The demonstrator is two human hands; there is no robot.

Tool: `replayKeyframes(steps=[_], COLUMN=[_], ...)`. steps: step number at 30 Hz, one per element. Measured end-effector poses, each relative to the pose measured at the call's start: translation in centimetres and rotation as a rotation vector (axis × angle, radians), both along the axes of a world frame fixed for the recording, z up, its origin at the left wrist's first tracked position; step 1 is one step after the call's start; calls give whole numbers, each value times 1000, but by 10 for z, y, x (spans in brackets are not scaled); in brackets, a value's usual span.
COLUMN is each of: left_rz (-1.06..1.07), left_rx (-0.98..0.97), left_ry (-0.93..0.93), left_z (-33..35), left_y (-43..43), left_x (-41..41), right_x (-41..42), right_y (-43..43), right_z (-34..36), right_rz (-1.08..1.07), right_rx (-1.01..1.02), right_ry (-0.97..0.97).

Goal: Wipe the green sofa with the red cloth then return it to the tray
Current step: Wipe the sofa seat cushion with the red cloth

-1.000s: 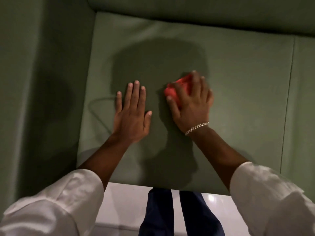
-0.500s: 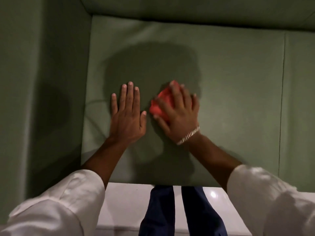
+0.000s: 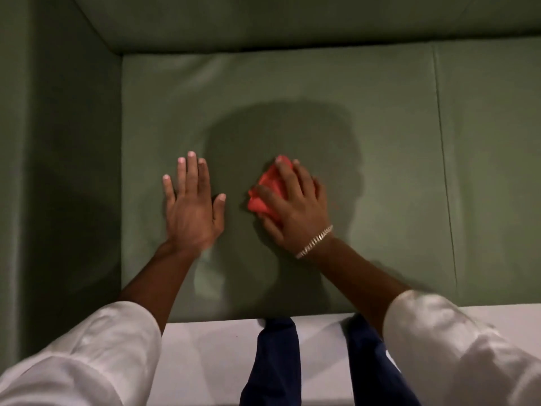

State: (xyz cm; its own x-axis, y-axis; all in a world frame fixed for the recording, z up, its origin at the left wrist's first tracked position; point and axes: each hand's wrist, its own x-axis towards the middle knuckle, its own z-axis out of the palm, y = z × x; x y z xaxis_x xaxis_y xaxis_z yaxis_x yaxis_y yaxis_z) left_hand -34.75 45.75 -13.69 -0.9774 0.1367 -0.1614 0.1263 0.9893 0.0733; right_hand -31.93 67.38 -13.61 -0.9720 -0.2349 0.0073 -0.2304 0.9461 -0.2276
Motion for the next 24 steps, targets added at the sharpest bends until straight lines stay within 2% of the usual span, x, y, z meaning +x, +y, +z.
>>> replayKeyframes(steps=[4, 7, 11, 16, 21, 24], left_rz=[-58, -152, -201, -285, -409, -447], left_rx=[56, 133, 224, 289, 254, 159], left_ry=[-37, -38, -21, -20, -82, -62], left_z=[6, 4, 4, 8, 7, -2], left_y=[39, 96, 194, 338, 484, 535], left_x=[6, 10, 11, 18, 20, 15], right_x=[48, 59, 67, 89, 100, 95], right_y=[78, 141, 220, 328, 452, 508], right_z=[0, 6, 19, 27, 25, 21], right_rz=[-17, -130, -380, -692, -891, -949], right_rx=[-39, -151, -362, -452, -381, -334], right_ry=[-24, -34, 75, 157, 236, 237])
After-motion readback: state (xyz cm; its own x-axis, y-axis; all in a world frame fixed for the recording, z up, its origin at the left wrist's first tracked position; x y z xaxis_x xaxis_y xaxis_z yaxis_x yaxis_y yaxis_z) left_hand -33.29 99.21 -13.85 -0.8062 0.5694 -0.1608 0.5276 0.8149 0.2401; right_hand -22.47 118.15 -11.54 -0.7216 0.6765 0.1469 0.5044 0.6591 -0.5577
